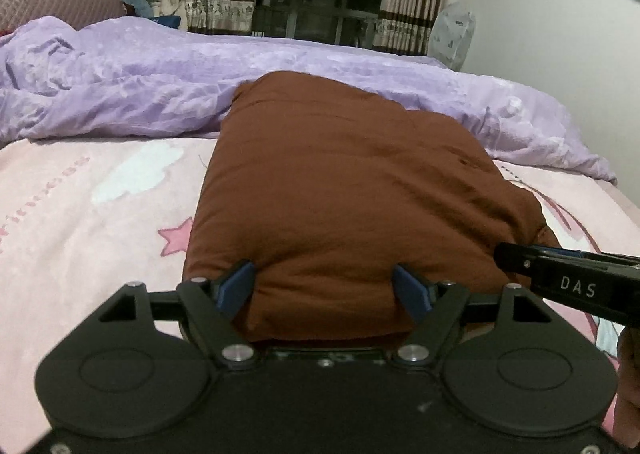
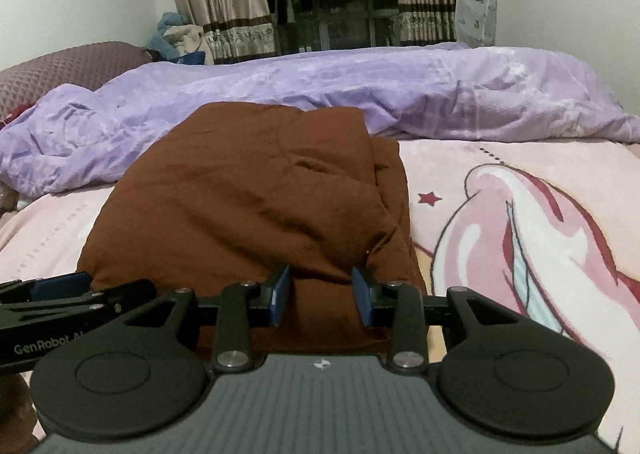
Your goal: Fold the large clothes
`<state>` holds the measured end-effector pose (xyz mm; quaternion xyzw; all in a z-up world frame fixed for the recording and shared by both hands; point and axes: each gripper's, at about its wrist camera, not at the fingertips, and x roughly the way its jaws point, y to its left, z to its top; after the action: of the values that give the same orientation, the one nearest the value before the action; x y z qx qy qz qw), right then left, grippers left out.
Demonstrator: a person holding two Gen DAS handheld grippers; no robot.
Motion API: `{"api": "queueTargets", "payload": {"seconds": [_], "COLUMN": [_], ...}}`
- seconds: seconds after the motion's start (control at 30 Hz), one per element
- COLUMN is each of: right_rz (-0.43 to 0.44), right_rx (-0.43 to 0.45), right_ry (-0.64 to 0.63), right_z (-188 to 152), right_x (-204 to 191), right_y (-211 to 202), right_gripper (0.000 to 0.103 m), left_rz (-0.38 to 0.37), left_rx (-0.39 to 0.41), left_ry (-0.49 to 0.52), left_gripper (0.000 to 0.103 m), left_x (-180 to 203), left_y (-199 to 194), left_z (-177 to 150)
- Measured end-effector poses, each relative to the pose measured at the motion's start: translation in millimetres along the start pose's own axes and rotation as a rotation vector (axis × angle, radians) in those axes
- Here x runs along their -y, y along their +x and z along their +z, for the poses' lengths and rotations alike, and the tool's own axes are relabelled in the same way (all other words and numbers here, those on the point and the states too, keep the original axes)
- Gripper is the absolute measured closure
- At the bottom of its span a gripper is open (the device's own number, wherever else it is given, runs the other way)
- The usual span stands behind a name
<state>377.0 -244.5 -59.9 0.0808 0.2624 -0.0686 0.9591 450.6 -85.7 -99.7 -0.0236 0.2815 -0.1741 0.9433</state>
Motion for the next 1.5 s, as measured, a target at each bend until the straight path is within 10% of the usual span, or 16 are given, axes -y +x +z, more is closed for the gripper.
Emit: {"api": "queueTargets", "payload": {"seconds": [0.73,1.5], "right_rz": [0.017,-0.054], "right_rx": [0.071,-0.011], "right_ry": [0.018,0.012], "right_z": [60,33], "right_x": [2,7], "right_y": [6,39], "right_gripper": [0.061,0.06], "left_rz": [0.001,0.049], "left_rx": [0.032,-0.03], "left_ry": [0.013,0.071], "left_gripper": [0.026,0.023], "left_x": [1,8], "left_y": [15,46], "left_z": [76,56]}}
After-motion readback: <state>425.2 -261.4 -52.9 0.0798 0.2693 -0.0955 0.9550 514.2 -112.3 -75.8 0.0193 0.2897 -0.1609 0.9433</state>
